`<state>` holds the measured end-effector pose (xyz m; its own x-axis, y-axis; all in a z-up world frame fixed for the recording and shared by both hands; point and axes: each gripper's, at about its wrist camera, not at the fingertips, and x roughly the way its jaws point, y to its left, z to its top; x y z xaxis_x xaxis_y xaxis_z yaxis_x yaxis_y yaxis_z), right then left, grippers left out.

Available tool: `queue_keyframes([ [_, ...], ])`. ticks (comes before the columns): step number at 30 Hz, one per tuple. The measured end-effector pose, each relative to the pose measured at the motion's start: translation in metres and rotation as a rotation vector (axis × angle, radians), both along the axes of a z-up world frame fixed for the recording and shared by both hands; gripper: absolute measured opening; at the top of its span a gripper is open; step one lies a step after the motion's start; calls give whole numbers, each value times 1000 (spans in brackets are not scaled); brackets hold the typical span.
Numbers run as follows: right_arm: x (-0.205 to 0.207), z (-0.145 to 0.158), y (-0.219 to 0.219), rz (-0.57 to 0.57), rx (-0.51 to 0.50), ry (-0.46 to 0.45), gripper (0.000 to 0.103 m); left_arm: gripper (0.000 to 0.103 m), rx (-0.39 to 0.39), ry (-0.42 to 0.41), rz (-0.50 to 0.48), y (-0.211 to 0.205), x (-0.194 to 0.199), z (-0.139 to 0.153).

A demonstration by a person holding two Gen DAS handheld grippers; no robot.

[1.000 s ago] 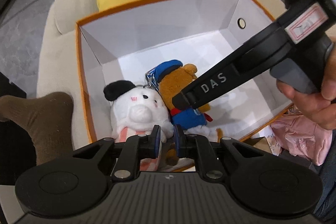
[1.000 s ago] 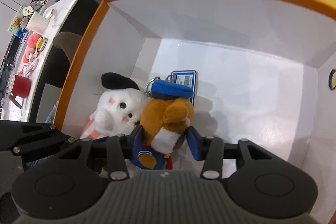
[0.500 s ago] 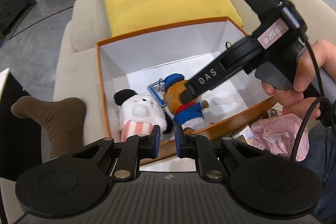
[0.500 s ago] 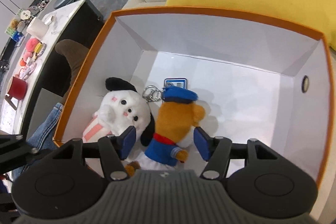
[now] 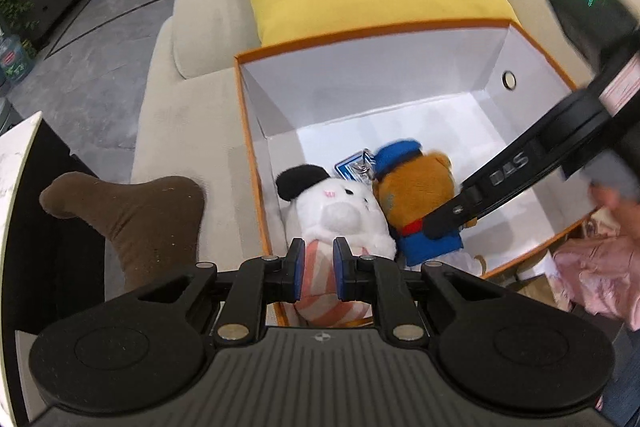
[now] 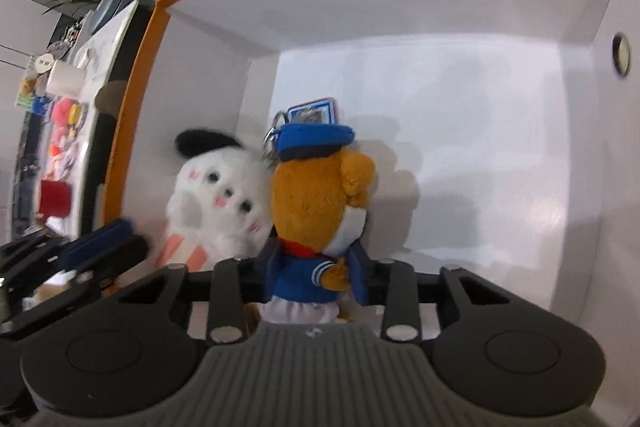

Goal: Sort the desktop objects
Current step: 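Lower both plush toys into the box and open both grippers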

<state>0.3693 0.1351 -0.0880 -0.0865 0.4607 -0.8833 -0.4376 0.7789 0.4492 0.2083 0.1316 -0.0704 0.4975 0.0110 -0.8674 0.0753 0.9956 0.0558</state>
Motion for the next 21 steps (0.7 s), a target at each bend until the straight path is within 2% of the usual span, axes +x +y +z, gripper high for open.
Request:
queue_keyframes([
  [2,-5,9,3,22,10,27,16,16,1,9,-14,-3,-1,-5],
  [4,-10,12,10,36,-4,15,16,16,-7,7,-19,-4,-1,-8],
  [9,-15,-5,24,50,-17,38,15,16,-15,11,-18,-6,-2,-11],
  [13,-22,0,22,58,-9,1,16,16,-17,-4,-16,-6,-5,-8],
  [17,-27,8,22,66,-19,-56,26,16,-30,-32,-6,-8,-12,-1],
  [21,-31,15,18,68,-15,-93,31,16,-37,-54,2,-10,-18,8],
])
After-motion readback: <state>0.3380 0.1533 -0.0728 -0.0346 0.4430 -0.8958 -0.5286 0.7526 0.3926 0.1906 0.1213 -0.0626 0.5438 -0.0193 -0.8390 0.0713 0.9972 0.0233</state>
